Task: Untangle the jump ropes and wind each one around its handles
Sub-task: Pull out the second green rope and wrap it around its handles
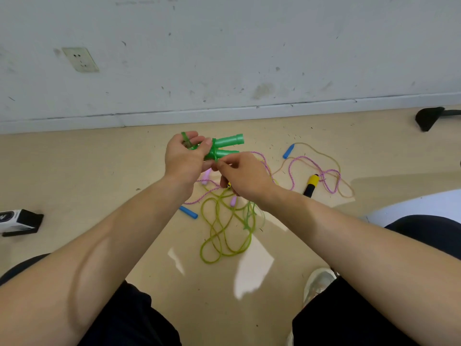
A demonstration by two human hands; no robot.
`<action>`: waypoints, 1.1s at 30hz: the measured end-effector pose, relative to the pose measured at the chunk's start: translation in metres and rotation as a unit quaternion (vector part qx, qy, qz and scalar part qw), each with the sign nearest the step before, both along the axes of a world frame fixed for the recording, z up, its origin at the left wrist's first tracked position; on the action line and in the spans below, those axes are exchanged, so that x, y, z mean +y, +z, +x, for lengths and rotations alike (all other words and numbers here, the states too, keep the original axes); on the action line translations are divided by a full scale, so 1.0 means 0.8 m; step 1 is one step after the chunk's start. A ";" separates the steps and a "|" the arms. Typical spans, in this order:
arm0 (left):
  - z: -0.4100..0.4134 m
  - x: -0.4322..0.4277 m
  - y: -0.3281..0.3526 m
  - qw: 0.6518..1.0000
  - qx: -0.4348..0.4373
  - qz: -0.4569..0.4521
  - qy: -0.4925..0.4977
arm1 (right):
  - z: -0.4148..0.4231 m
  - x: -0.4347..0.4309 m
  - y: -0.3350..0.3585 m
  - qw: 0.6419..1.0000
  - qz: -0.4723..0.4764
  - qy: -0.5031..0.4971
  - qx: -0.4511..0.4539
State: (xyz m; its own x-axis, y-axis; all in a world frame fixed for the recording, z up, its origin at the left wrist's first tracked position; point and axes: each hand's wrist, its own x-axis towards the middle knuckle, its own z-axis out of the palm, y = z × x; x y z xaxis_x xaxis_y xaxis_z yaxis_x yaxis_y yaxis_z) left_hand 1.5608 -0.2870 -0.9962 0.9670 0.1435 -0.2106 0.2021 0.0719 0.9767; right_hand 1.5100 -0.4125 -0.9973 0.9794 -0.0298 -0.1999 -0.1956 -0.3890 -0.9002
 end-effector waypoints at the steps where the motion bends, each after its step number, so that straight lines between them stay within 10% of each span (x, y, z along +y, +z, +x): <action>1: 0.001 0.000 0.001 1.000 0.011 -0.015 -0.002 | 0.002 -0.001 0.000 0.999 -0.032 0.013 -0.018; 5: 0.003 0.002 0.003 0.999 0.035 -0.018 -0.001 | 0.000 0.002 -0.002 0.989 -0.125 0.035 -0.069; 16: 0.013 0.019 0.013 0.993 0.069 -0.062 -0.069 | 0.009 -0.024 -0.026 0.996 -0.023 0.073 0.042; 23: 0.013 0.026 0.029 0.975 0.047 0.025 -0.216 | 0.032 -0.073 -0.011 0.956 -0.266 0.116 0.043; 29: 0.010 0.029 0.016 0.887 -0.097 0.323 -0.316 | 0.040 -0.079 -0.001 0.996 -0.047 0.057 0.046; 33: 0.014 0.025 0.001 0.902 -0.140 0.344 -0.222 | 0.035 -0.062 0.013 0.997 0.070 0.038 0.023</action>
